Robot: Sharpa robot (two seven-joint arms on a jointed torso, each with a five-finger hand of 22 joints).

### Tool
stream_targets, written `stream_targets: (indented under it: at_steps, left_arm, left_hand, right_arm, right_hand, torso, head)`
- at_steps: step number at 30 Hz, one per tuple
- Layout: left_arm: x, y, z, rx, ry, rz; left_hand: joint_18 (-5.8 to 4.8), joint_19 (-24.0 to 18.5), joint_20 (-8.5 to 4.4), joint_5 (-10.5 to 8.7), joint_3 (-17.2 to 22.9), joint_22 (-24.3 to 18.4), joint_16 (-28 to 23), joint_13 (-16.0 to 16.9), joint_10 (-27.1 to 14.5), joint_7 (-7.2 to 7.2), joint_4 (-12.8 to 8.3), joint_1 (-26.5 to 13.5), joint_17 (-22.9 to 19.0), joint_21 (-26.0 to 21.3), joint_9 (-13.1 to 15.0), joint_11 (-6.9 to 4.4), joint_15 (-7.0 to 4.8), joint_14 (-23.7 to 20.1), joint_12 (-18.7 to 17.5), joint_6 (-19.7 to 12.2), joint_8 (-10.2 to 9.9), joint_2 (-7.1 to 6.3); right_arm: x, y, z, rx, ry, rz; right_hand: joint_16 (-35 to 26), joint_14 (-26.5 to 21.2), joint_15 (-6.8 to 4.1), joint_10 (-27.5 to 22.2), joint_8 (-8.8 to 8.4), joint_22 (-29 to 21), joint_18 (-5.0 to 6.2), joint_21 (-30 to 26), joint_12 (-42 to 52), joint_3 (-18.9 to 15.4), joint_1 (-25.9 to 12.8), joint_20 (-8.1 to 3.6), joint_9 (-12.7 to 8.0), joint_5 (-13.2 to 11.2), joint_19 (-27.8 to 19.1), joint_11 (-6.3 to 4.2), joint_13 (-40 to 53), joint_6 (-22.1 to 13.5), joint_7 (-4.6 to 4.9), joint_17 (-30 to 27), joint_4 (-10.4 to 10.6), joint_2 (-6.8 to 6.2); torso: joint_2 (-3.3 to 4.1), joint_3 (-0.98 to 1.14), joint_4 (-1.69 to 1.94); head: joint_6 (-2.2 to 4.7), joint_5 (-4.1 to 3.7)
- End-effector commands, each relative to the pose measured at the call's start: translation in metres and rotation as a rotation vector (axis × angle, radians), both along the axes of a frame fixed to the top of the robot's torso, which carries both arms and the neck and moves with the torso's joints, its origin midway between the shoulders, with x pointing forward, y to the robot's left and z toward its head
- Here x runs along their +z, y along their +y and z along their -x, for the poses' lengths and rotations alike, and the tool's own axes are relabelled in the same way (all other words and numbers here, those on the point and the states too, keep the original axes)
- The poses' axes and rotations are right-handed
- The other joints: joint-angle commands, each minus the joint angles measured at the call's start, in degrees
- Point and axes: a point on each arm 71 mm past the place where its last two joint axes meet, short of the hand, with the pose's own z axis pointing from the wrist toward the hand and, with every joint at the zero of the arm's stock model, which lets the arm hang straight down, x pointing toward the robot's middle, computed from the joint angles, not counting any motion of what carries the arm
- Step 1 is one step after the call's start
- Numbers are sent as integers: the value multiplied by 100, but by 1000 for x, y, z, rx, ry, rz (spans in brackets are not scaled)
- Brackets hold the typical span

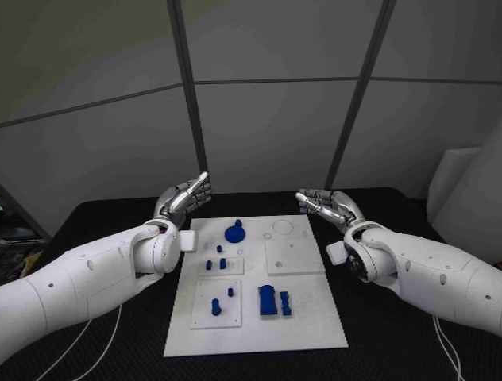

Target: Assemble the parts on the task board

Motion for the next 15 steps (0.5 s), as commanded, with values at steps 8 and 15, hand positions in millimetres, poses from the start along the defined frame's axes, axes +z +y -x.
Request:
stream_targets:
  at_steps: [8, 15]
  left_arm:
    - [22, -30, 39, 46, -26, -91]
    - [34, -44, 65, 55, -39, -123]
  left_hand:
    - [-835, -1305, -547, -632, -462, -643, -84, -78, -1814, -607, -286, -2650, -76, -82, -79, -741, -678, -1695, -103, -1732, -91, 201]
    - [-835, -1655, -696, -632, -968, -817, -84, -78, -2306, -607, -286, -3369, -76, -82, -79, -741, -678, -2155, -103, -2203, -91, 201]
  right_arm:
    - [29, 9, 36, -157, -17, -157]
    - [41, 13, 60, -216, 6, -209]
  right_hand:
    - [-113, -2034, -353, -2107, -91, -867, -328, -743, -108, -220, -2957, -445, -281, -728, -1681, -569, -75, -1839, -729, -301, -719, 60]
    - [-113, -2589, -353, -2688, -91, -1105, -390, -743, -108, -220, -3769, -914, -281, -728, -2133, -569, -75, -2348, -729, -301, -719, 60]
  torso:
    - [-65, 51, 379]
    - [-65, 51, 379]
  head:
    - [159, -69]
    - [159, -69]
